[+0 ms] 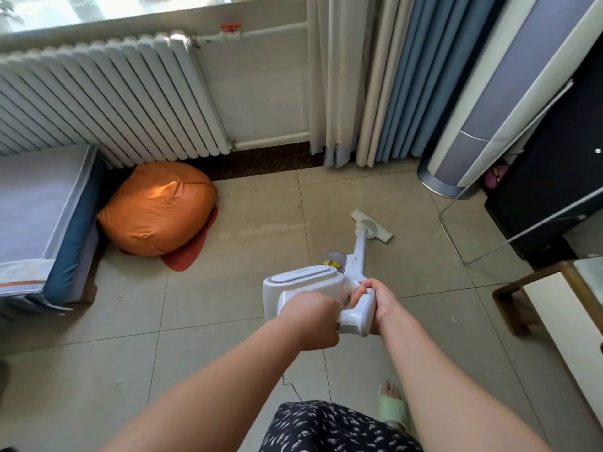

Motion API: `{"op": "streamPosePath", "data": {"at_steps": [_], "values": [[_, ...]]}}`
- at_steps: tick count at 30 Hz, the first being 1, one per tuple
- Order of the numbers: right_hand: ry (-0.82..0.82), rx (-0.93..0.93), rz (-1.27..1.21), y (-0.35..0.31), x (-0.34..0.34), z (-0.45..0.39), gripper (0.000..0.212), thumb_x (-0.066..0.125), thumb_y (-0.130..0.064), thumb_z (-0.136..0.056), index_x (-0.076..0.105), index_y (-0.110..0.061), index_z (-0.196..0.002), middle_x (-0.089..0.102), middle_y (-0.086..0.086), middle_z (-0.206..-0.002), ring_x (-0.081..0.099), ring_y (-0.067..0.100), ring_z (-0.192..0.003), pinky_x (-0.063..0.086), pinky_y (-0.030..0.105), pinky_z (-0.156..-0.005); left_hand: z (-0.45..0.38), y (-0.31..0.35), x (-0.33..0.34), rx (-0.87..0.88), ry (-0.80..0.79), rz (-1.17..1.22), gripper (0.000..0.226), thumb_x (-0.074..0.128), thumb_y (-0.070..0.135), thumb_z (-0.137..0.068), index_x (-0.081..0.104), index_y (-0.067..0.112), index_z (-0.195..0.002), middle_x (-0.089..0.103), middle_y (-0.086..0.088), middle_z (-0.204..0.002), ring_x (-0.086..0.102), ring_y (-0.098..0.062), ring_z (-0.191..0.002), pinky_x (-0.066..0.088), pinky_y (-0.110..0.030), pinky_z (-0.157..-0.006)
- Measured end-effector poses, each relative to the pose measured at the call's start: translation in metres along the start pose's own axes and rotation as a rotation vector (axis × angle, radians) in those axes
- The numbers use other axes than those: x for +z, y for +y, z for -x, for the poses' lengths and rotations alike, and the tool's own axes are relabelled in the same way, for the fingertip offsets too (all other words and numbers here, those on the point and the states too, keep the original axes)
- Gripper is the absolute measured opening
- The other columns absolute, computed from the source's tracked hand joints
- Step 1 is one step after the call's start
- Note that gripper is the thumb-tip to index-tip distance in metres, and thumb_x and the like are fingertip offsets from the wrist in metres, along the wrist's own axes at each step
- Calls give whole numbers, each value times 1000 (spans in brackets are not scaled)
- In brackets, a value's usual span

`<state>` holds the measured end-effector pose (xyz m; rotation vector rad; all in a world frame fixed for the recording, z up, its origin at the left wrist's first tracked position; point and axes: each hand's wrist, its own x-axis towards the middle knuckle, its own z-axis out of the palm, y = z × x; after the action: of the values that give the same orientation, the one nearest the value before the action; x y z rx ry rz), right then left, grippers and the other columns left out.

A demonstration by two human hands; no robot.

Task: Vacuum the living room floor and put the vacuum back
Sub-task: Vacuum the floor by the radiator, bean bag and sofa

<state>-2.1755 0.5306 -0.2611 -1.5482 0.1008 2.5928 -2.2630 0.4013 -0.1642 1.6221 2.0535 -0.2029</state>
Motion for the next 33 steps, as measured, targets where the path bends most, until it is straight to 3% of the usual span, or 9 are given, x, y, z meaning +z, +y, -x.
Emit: {"op": "streamPosePath", "data": {"at_steps": [5,14,17,22,29,33], "values": [[26,-18,90,-6,-2,8,18,51,-9,-63,36,-15,-58,43,-3,-42,42,8,-29,40,13,-37,1,14,9,-50,62,48,7,56,21,-77,51,22,-73,47,4,-62,49,-24,-65,28,-27,-53],[20,-26,249,-93,-33,42,17,49,-5,-63,38,-13,-52,42,-2,-40,41,10,-30,39,12,-37,-39,107,-1,-168,175,147,5,56,25,-75,52,25,-77,54,0,-69,53,-24,-67,30,-25,-52],[25,-15,308,-127,-49,45,25,47,-8,-74,39,-13,-51,43,-2,-40,42,10,-30,39,12,-39,-61,137,1,-216,207,172,9,57,27,-75,57,23,-83,60,-1,-74,53,-23,-68,32,-25,-54],[41,-32,407,-188,-76,48,19,49,-7,-61,40,-11,-45,43,-2,-40,42,10,-30,39,11,-39,-111,189,14,-255,240,248,23,56,28,-77,64,22,-98,64,-2,-80,56,-25,-72,39,-27,-58],[91,-91,516,-265,-96,36,31,44,-10,-79,37,-14,-49,41,-3,-40,40,9,-32,38,13,-39,-178,230,8,-265,248,337,20,57,26,-78,64,19,-95,64,-2,-80,59,-27,-76,46,-29,-62],[70,-31,417,-289,-113,35,18,48,-5,-66,39,-11,-51,41,-1,-40,42,8,-29,40,14,-36,-199,250,7,-225,218,319,15,59,25,-77,61,18,-90,57,-1,-74,55,-27,-72,37,-28,-58]]}}
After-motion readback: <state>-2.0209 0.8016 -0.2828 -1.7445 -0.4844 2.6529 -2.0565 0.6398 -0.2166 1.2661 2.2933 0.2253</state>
